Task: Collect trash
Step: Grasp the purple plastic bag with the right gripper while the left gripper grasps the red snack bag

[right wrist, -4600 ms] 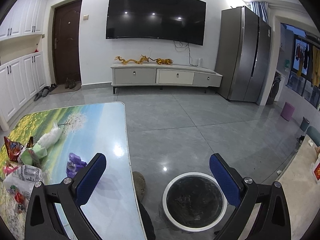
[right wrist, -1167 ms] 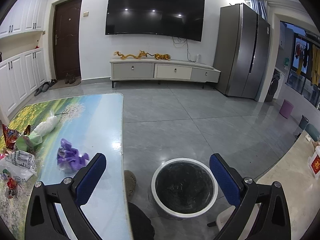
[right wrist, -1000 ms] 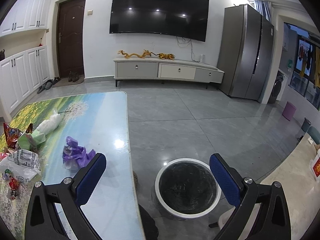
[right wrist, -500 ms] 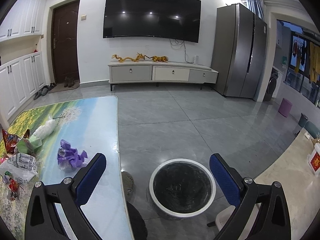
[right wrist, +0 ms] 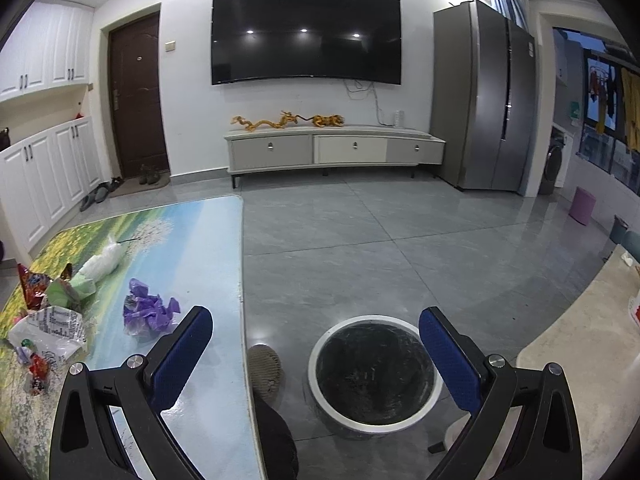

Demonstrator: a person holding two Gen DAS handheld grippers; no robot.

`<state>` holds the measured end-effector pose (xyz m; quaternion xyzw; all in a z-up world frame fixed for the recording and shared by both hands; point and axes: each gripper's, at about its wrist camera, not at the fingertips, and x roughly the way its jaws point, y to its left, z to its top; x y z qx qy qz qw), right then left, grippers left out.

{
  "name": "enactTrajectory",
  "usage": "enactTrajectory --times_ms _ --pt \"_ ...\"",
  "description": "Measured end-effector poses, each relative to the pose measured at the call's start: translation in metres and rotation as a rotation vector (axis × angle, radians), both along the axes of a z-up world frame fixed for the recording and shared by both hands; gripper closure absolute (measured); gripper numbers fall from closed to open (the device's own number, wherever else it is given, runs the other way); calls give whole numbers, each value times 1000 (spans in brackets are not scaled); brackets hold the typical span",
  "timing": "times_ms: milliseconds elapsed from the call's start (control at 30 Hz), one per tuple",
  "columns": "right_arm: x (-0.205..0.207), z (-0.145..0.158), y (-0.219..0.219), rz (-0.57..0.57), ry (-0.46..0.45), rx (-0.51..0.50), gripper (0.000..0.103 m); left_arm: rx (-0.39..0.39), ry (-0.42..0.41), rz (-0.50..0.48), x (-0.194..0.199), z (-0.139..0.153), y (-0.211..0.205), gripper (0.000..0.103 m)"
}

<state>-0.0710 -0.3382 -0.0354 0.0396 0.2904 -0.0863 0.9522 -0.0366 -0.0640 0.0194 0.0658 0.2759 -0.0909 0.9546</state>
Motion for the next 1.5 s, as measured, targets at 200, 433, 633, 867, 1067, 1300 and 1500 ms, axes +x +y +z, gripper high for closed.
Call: enactTrajectory --times_ms 200,433,633,867,1067,1300,1500 --pt "21 1 17 82 26 15 0 -11 54 14 18 -9 23 0" --pt "51 5 52 251 80 31 0 18 125 114 33 -36 81 0" --pt "88 -7 81 400 171 101 0 -23 232 182 32 -62 149 0" --pt "124 -36 107 490 281 126 9 -127 335 131 23 -84 186 1" --pt "136 -43 112 526 315 117 22 -229 399 140 46 -94 202 13" --pt "143 -49 119 553 334 110 39 -201 363 106 85 -86 202 23" --pt "146 -51 121 564 343 105 44 -175 344 61 121 -79 193 25"
